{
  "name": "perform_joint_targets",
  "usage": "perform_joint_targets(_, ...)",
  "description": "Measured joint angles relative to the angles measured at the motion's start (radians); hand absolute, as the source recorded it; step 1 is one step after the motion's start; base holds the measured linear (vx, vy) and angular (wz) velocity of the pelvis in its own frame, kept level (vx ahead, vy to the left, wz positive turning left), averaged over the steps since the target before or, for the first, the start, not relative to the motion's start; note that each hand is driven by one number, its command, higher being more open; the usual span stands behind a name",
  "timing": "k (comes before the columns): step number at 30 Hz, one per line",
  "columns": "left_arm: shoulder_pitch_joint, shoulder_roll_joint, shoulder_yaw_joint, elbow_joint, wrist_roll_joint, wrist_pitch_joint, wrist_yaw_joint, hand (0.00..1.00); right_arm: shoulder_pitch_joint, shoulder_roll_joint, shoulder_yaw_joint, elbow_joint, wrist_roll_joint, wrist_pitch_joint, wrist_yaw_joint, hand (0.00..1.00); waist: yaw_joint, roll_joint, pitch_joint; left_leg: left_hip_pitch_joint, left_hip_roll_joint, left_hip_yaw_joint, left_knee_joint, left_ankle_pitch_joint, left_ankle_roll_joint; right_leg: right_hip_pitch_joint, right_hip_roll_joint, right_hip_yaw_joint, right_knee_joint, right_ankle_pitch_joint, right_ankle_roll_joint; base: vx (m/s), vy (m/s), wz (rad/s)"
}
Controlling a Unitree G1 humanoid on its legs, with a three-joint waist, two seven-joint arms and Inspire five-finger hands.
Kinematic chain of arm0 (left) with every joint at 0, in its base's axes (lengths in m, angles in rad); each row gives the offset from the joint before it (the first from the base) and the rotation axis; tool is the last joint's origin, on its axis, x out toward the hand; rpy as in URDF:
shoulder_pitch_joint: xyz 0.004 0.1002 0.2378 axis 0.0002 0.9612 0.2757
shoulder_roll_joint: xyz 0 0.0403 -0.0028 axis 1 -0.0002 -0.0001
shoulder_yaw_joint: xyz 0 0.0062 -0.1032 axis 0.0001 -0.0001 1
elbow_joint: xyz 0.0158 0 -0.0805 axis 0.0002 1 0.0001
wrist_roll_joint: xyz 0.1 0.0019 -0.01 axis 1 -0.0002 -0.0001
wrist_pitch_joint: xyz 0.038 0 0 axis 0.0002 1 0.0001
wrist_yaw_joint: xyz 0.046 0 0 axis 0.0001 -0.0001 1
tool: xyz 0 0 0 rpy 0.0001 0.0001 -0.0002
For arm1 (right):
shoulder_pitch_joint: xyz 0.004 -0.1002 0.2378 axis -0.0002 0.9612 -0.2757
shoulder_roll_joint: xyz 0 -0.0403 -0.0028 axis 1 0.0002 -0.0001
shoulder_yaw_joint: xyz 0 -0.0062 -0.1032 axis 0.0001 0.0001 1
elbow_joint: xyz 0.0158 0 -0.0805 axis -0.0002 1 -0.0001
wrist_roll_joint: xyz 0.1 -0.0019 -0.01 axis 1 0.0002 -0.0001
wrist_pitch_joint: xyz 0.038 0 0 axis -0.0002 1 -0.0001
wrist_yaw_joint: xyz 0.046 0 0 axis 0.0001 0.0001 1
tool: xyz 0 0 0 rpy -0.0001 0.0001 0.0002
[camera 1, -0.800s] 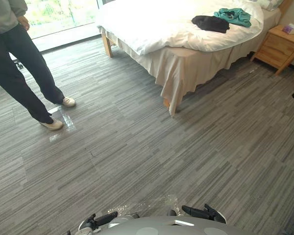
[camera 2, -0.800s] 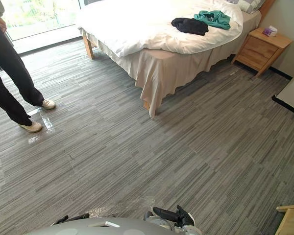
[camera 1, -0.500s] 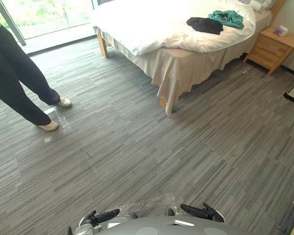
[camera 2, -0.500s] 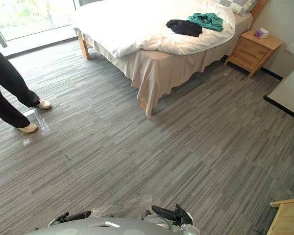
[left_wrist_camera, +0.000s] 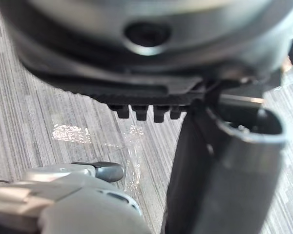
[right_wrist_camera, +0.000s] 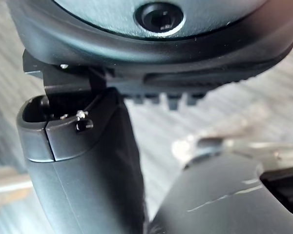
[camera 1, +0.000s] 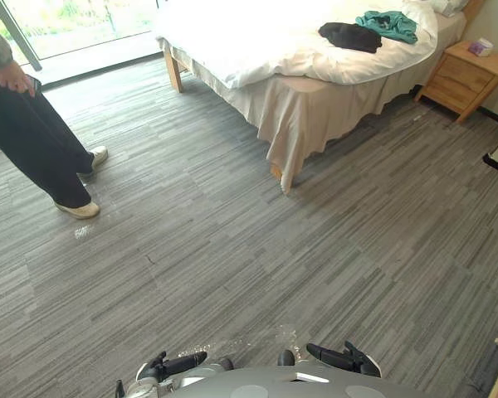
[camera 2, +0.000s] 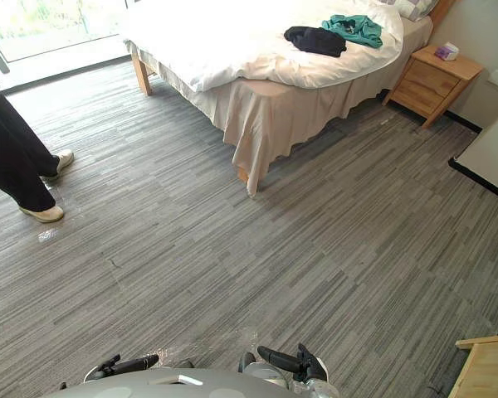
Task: Tidy up the quilt and then pick up the clothes from the bed and put them into the laundry hamper
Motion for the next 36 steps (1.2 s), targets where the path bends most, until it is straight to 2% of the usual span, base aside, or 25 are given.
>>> perform_joint_targets(6,-0.007,0.006,0.000,0.001,0.009,0.018,0.001,1.00,0.001,0.010,-0.017,0.000,0.011,-0.003,-0.007,1.00,-0.001,-0.010,0.007,0.009,-0.001,0.019,0.000,-0.007,-0.007,-0.003,-0.001,0.011,0.007,-0.001,-0.002,-0.03,-0.012,-0.08)
perform_joint_targets(7,-0.013,0.006,0.000,0.001,0.023,0.019,0.001,1.00,0.000,0.010,-0.017,-0.001,0.019,-0.004,-0.012,1.00,0.000,-0.006,0.014,0.007,0.001,0.029,0.004,-0.010,-0.007,-0.018,-0.001,0.021,0.033,-0.012,-0.015,-0.06,-0.016,-0.30)
perform_joint_targets(9,-0.034,0.006,-0.005,0.002,0.041,0.025,0.000,1.00,-0.003,0.008,-0.016,-0.019,0.043,-0.012,-0.026,1.00,-0.003,-0.003,0.037,-0.015,0.009,0.048,0.040,-0.024,-0.003,-0.103,-0.014,0.026,0.188,-0.068,-0.025,-0.07,-0.010,-0.35)
perform_joint_targets(10,-0.048,0.008,-0.005,0.002,0.044,0.031,0.000,1.00,-0.004,0.010,-0.016,-0.042,0.086,-0.015,-0.042,1.00,-0.008,-0.002,0.062,-0.033,0.012,0.062,0.072,-0.036,0.007,-0.184,-0.033,0.024,0.346,-0.108,-0.018,-0.09,0.002,-0.38)
perform_joint_targets(11,-0.066,0.011,-0.005,0.002,0.045,0.036,0.000,1.00,-0.010,0.011,-0.020,-0.065,0.136,-0.021,-0.050,1.00,-0.021,-0.004,0.086,-0.044,0.015,0.081,0.096,-0.053,0.009,-0.277,-0.055,0.022,0.512,-0.123,-0.010,-0.10,0.005,-0.41)
perform_joint_targets(12,-0.072,0.014,-0.005,0.005,0.044,0.038,0.000,1.00,-0.014,0.015,-0.020,-0.079,0.156,-0.024,-0.051,1.00,-0.026,-0.005,0.098,-0.043,0.017,0.092,0.108,-0.062,0.008,-0.312,-0.065,0.021,0.587,-0.124,-0.012,-0.10,-0.007,-0.46)
perform_joint_targets(14,-0.072,0.024,-0.004,0.011,0.038,0.037,0.000,1.00,-0.015,0.032,-0.029,-0.083,0.205,-0.028,-0.051,1.00,-0.041,-0.013,0.120,-0.016,0.024,0.130,0.146,-0.086,0.008,-0.374,-0.131,-0.041,0.767,-0.151,-0.042,-0.03,-0.034,-0.45)
perform_joint_targets(15,-0.072,0.024,-0.004,0.012,0.038,0.037,0.000,1.00,-0.015,0.035,-0.036,-0.081,0.206,-0.028,-0.051,1.00,-0.045,-0.013,0.121,-0.009,0.032,0.137,0.158,-0.098,0.003,-0.366,-0.142,-0.060,0.763,-0.153,-0.045,0.07,-0.077,-0.42)
perform_joint_targets(18,-0.083,0.020,-0.005,0.014,0.042,0.037,-0.001,1.00,-0.017,0.038,-0.070,-0.080,0.222,-0.020,-0.033,1.00,-0.050,0.007,0.132,-0.005,0.113,0.166,0.230,-0.163,-0.042,-0.352,-0.137,-0.126,0.627,-0.157,-0.051,0.17,-0.176,-0.48)
perform_joint_targets(19,-0.089,0.013,-0.005,0.022,0.042,0.035,-0.001,1.00,-0.017,0.038,-0.090,-0.081,0.243,-0.019,-0.019,1.00,-0.053,0.026,0.144,0.005,0.156,0.180,0.241,-0.182,-0.073,-0.356,-0.135,-0.162,0.543,-0.147,-0.040,0.22,-0.262,-0.49)
perform_joint_targets(20,-0.090,0.008,-0.005,0.023,0.041,0.034,-0.001,1.00,-0.016,0.038,-0.107,-0.083,0.244,-0.025,-0.009,1.00,-0.054,0.038,0.155,0.028,0.194,0.196,0.241,-0.195,-0.099,-0.360,-0.137,-0.182,0.436,-0.116,0.000,0.25,-0.277,-0.50)
perform_joint_targets(21,-0.087,0.008,-0.005,0.023,0.041,0.033,-0.001,1.00,-0.017,0.041,-0.115,-0.083,0.244,-0.028,-0.005,1.00,-0.054,0.036,0.158,0.043,0.205,0.200,0.239,-0.200,-0.111,-0.364,-0.144,-0.188,0.378,-0.093,0.034,0.31,-0.308,-0.56)
perform_joint_targets(22,-0.081,0.014,-0.002,0.023,0.042,0.030,-0.002,1.00,-0.017,0.045,-0.123,-0.082,0.242,-0.033,0.002,1.00,-0.051,0.023,0.163,0.081,0.219,0.223,0.236,-0.208,-0.145,-0.371,-0.170,-0.196,0.287,-0.045,0.059,0.35,-0.340,-0.46)
perform_joint_targets(23,-0.078,0.019,0.000,0.024,0.046,0.028,-0.003,1.00,-0.017,0.047,-0.126,-0.082,0.235,-0.037,0.002,1.00,-0.050,0.013,0.165,0.103,0.222,0.238,0.236,-0.216,-0.167,-0.370,-0.185,-0.196,0.259,-0.029,0.065,0.45,-0.463,-0.53)
perform_joint_targets(24,-0.072,0.015,0.001,0.032,0.047,0.021,-0.004,1.00,-0.022,0.047,-0.140,-0.082,0.235,-0.043,0.003,1.00,-0.050,0.018,0.173,0.149,0.246,0.258,0.236,-0.233,-0.194,-0.369,-0.199,-0.212,0.280,0.076,0.043,0.46,-0.472,-0.36)
perform_joint_targets(25,-0.075,-0.005,0.003,0.044,0.053,0.016,-0.004,1.00,-0.031,0.040,-0.149,-0.087,0.235,-0.056,0.004,1.00,-0.062,0.059,0.165,0.181,0.290,0.275,0.232,-0.227,-0.176,-0.400,-0.164,-0.225,0.388,0.048,-0.038,0.40,-0.387,-0.35)
perform_joint_targets(27,-0.077,-0.015,0.004,0.036,0.073,0.001,-0.034,1.00,-0.053,0.037,-0.162,-0.085,0.208,-0.069,-0.018,1.00,-0.062,0.070,0.158,0.159,0.328,0.248,0.301,-0.148,-0.152,-0.459,-0.152,-0.209,0.527,-0.069,-0.097,0.42,-0.403,-0.42)
perform_joint_targets(28,-0.078,-0.025,0.006,0.037,0.077,-0.006,-0.043,1.00,-0.055,0.033,-0.174,-0.080,0.184,-0.072,-0.033,1.00,-0.066,0.084,0.152,0.126,0.362,0.194,0.388,-0.092,-0.130,-0.455,-0.129,-0.210,0.555,-0.125,-0.107,0.47,-0.441,-0.42)
perform_joint_targets(29,-0.077,-0.031,0.011,0.036,0.077,-0.007,-0.043,1.00,-0.056,0.028,-0.175,-0.080,0.164,-0.078,-0.040,1.00,-0.065,0.092,0.148,0.106,0.380,0.169,0.437,-0.059,-0.119,-0.447,-0.113,-0.209,0.553,-0.142,-0.110,0.51,-0.389,-0.36)
perform_joint_targets(30,-0.074,-0.043,0.029,0.036,0.074,-0.013,-0.045,1.00,-0.061,0.017,-0.169,-0.071,0.119,-0.090,-0.048,1.00,-0.064,0.106,0.141,0.048,0.403,0.109,0.580,-0.017,-0.139,-0.421,-0.072,-0.194,0.531,-0.164,-0.115,0.41,-0.252,-0.46)
perform_joint_targets(31,-0.073,-0.056,0.045,0.036,0.068,-0.019,-0.045,1.00,-0.065,0.003,-0.157,-0.060,0.096,-0.095,-0.052,1.00,-0.059,0.120,0.137,0.001,0.401,0.045,0.710,-0.032,-0.166,-0.387,-0.029,-0.179,0.489,-0.167,-0.119,0.58,-0.262,-0.71)
perform_joint_targets(32,-0.072,-0.064,0.058,0.025,0.055,-0.031,-0.043,1.00,-0.068,-0.017,-0.132,-0.036,0.074,-0.099,-0.057,1.00,-0.049,0.129,0.135,-0.085,0.361,-0.060,0.906,-0.109,-0.200,-0.311,0.037,-0.153,0.403,-0.168,-0.133,0.48,-0.155,-0.60)
perform_joint_targets(33,-0.071,-0.067,0.062,0.019,0.051,-0.031,-0.043,1.00,-0.069,-0.020,-0.129,-0.029,0.074,-0.099,-0.056,1.00,-0.047,0.129,0.136,-0.100,0.348,-0.074,0.932,-0.124,-0.198,-0.291,0.047,-0.145,0.387,-0.167,-0.136,0.56,-0.140,-0.70)
perform_joint_targets(34,-0.062,-0.070,0.068,-0.010,0.030,-0.034,-0.040,1.00,-0.075,-0.029,-0.115,0.009,0.073,-0.099,-0.053,1.00,-0.033,0.124,0.139,-0.140,0.305,-0.099,0.997,-0.186,-0.193,-0.217,0.078,-0.115,0.330,-0.165,-0.135,0.46,-0.080,-0.64)
perform_joint_targets(36,-0.051,-0.066,0.074,-0.051,0.024,-0.046,-0.043,1.00,-0.069,-0.029,-0.112,0.025,0.074,-0.099,-0.036,1.00,-0.019,0.102,0.149,-0.208,0.236,-0.082,0.959,-0.239,-0.174,-0.116,0.087,-0.092,0.275,-0.159,-0.143,0.44,-0.060,-0.63)
